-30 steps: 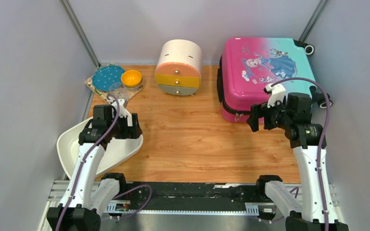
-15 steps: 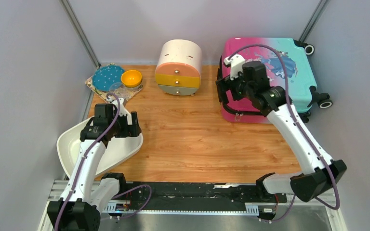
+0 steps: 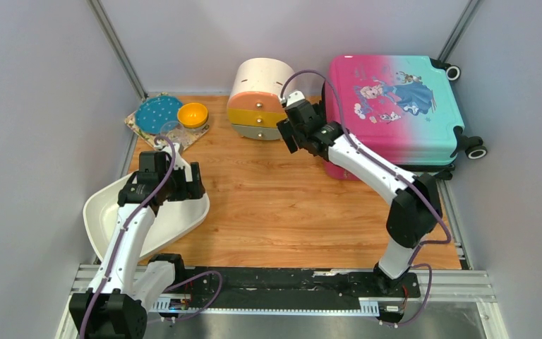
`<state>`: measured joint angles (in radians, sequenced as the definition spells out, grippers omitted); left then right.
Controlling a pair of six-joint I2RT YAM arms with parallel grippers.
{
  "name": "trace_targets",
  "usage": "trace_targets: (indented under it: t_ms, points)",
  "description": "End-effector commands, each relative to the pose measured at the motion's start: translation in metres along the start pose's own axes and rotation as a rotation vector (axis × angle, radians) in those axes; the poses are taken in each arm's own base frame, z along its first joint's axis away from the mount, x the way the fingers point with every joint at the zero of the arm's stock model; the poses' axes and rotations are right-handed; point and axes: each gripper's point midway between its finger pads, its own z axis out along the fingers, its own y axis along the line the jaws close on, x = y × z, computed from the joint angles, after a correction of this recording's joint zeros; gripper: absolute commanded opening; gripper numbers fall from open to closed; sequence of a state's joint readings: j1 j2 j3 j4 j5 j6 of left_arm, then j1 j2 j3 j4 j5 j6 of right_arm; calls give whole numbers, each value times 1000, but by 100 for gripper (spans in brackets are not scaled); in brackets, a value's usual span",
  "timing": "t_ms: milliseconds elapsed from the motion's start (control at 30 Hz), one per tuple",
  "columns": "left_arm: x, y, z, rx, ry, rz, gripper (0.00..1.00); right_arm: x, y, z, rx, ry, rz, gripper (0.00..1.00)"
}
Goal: Open, take out, and arrange the luggage
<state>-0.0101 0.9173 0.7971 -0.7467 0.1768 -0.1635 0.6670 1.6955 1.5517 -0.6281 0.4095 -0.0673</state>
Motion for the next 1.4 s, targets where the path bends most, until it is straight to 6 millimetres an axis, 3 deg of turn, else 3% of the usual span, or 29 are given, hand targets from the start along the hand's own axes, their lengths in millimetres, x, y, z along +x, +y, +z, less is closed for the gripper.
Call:
trace_targets:
  t_ms: [0,233,533,800,1367]
  points:
    - [-17,-2,-4,-3,-59,-23,99,-16,-17,26,172,-54,138,78]
    - [-18,5,-6,-24,-72,-36,99,-5,-16,70,258,-73,129,53]
    - [-17,3,-6,-15,-81,-40,99,19,-24,114,342,-48,137,54]
    - [-15,2,-5,-4,-79,-44,99,32,-49,136,446,-67,128,53]
    - [-16,-1,-5,9,-74,-45,99,63,-74,184,563,29,139,58]
